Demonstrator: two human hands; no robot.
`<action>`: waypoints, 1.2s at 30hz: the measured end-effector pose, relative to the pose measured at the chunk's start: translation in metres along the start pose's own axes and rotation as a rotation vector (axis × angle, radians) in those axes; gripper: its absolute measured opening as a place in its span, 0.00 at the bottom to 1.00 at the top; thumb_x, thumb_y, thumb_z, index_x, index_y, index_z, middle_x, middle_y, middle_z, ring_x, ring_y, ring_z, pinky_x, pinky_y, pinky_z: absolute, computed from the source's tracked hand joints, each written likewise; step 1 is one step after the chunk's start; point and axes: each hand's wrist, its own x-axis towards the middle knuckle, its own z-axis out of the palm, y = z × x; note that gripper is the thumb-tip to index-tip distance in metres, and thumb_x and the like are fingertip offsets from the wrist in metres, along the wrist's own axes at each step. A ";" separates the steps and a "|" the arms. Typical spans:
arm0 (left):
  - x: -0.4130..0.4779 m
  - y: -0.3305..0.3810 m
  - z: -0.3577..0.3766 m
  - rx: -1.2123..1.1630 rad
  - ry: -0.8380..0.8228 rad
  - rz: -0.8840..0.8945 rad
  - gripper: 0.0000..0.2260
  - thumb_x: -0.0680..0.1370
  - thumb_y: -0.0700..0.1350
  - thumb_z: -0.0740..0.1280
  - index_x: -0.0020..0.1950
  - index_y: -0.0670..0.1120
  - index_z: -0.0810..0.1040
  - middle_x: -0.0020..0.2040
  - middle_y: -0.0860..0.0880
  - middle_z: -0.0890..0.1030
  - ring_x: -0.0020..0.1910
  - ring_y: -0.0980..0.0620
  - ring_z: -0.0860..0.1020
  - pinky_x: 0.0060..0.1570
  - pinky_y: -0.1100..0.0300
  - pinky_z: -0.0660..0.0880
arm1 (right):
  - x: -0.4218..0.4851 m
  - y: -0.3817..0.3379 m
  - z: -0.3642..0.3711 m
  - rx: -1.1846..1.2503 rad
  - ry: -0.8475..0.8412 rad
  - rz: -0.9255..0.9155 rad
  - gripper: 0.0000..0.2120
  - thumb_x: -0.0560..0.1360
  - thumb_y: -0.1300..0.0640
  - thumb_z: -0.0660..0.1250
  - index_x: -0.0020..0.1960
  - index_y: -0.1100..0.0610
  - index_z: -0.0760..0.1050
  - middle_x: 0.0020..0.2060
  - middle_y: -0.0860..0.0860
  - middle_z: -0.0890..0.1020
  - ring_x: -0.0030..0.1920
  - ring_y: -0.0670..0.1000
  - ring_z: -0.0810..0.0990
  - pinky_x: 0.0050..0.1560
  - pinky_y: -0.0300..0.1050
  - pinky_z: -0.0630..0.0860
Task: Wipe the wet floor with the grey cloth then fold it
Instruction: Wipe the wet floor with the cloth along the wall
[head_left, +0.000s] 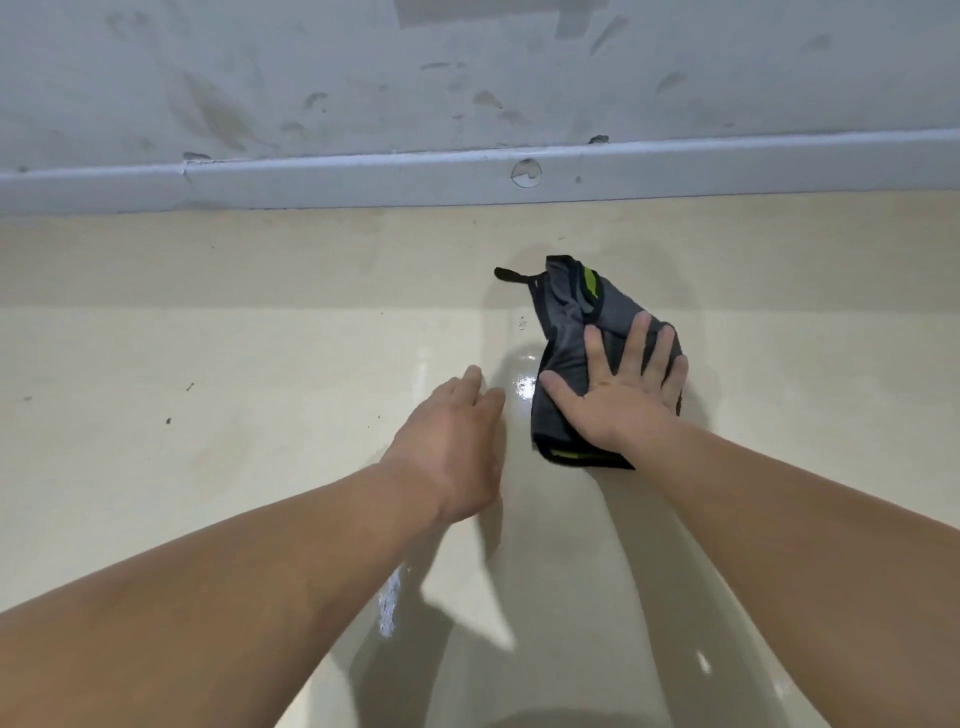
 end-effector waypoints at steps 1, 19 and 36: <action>-0.004 -0.002 -0.006 -0.023 -0.004 -0.009 0.24 0.83 0.48 0.58 0.79 0.46 0.59 0.82 0.45 0.53 0.78 0.47 0.59 0.71 0.55 0.66 | 0.007 -0.003 -0.007 0.008 -0.021 0.000 0.45 0.70 0.19 0.37 0.79 0.39 0.29 0.75 0.58 0.21 0.75 0.64 0.21 0.75 0.66 0.29; 0.029 -0.031 0.022 0.119 -0.054 0.084 0.29 0.77 0.41 0.65 0.76 0.44 0.59 0.82 0.39 0.48 0.78 0.39 0.56 0.73 0.49 0.65 | -0.051 -0.020 0.039 -0.081 0.105 -0.017 0.41 0.75 0.23 0.37 0.81 0.41 0.30 0.78 0.60 0.27 0.78 0.64 0.27 0.78 0.63 0.32; 0.035 -0.009 0.025 0.273 -0.232 0.160 0.38 0.73 0.42 0.62 0.82 0.42 0.51 0.83 0.38 0.42 0.80 0.35 0.48 0.74 0.41 0.60 | -0.172 -0.038 -0.038 -0.279 -0.485 0.058 0.38 0.81 0.33 0.53 0.83 0.46 0.41 0.83 0.49 0.43 0.82 0.57 0.52 0.79 0.58 0.55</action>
